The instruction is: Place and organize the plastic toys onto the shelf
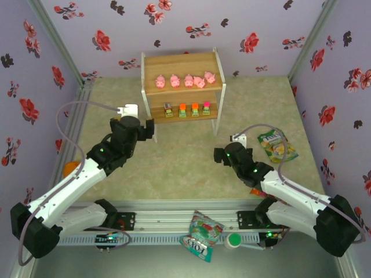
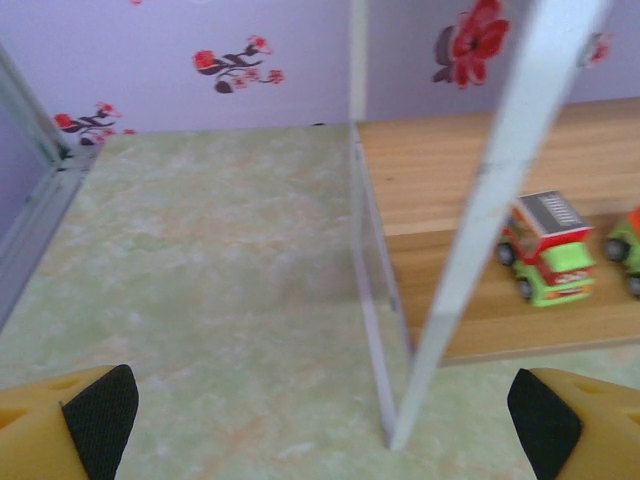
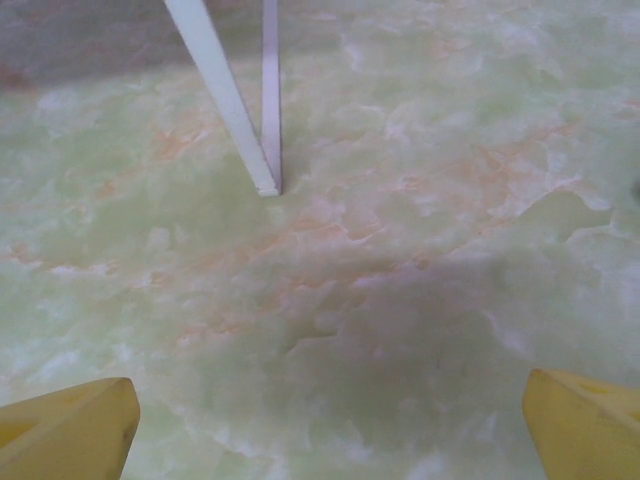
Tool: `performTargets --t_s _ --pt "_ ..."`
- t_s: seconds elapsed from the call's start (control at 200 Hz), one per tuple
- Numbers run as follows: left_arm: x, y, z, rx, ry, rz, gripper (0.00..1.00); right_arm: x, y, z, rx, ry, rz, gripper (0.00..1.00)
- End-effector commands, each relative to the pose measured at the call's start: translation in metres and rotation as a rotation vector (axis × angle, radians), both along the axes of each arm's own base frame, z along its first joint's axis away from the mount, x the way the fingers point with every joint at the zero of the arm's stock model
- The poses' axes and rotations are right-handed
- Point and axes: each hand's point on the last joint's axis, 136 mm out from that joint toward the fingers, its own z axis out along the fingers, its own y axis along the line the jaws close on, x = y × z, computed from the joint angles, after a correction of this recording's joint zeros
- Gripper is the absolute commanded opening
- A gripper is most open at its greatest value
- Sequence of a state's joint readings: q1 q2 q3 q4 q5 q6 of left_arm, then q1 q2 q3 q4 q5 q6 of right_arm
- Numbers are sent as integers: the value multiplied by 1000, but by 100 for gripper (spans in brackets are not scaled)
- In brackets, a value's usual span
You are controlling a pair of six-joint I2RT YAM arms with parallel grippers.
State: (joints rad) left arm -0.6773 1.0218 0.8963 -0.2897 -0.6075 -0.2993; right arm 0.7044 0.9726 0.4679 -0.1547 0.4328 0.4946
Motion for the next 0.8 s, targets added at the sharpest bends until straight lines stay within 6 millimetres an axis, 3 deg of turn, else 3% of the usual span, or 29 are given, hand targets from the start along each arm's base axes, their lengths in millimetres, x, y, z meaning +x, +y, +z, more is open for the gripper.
performTargets --t_s 0.0,0.185,0.42,0.6,0.795 --pt "10 19 -7 52 -23 78 100 1 -13 0 -3 -18 -60 99" --pt "19 40 -30 47 -5 157 100 4 -25 6 -5 -48 -116 99" --pt "30 52 -44 8 -8 118 100 13 -48 39 -77 -156 -183 99" --pt "40 58 -51 -3 -120 45 100 20 -64 51 -85 -213 -239 99" --pt "46 86 -63 51 -129 91 100 23 -91 66 -151 -298 -337 99"
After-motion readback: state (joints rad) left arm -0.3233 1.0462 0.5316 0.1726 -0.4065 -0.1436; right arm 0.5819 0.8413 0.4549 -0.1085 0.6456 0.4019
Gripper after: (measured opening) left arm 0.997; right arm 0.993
